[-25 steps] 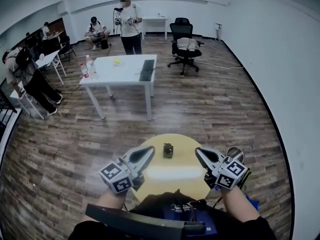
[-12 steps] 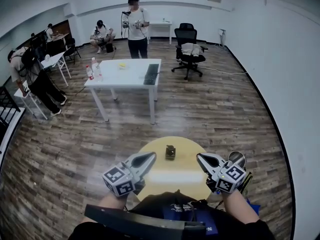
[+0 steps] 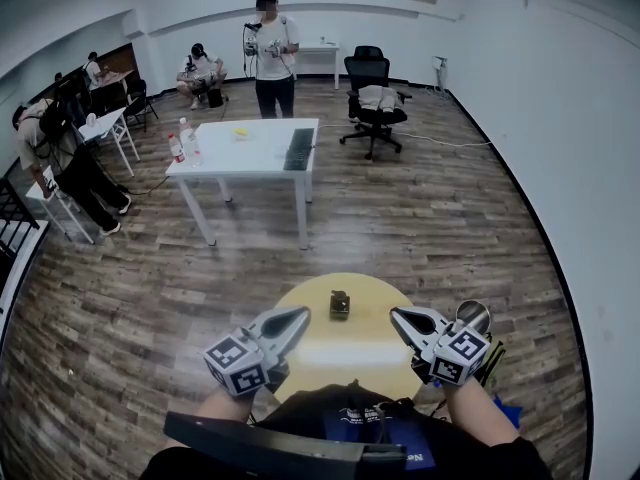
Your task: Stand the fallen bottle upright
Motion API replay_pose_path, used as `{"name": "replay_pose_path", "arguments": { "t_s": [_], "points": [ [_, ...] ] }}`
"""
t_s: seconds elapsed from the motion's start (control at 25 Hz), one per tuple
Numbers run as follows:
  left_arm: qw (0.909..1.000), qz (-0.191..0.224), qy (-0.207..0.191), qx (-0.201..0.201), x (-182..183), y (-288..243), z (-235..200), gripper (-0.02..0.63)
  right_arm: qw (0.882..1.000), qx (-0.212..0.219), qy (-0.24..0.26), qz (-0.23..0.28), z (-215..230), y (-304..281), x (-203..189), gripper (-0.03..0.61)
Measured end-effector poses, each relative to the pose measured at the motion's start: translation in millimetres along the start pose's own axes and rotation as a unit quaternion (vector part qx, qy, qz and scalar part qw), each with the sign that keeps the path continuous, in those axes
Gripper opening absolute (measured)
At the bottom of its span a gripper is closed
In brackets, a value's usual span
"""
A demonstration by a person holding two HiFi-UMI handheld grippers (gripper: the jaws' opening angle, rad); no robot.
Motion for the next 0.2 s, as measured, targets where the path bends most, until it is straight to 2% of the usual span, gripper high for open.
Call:
{"name": "replay_pose_path", "arguments": {
  "t_s": [0.2],
  "points": [
    [1.0000,0.000,0.003,-0.001,-0.8,-3.0,-1.6,0.003,1.000,0.005,0.012,-0.002,1.5,-1.6,1.3,0.011]
  ]
}}
Point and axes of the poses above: the fingertips, and each gripper's own axes: y backward along the fingers, z to its right, x out of its top, the point moved 7 cm from there along y, backward along the fingers
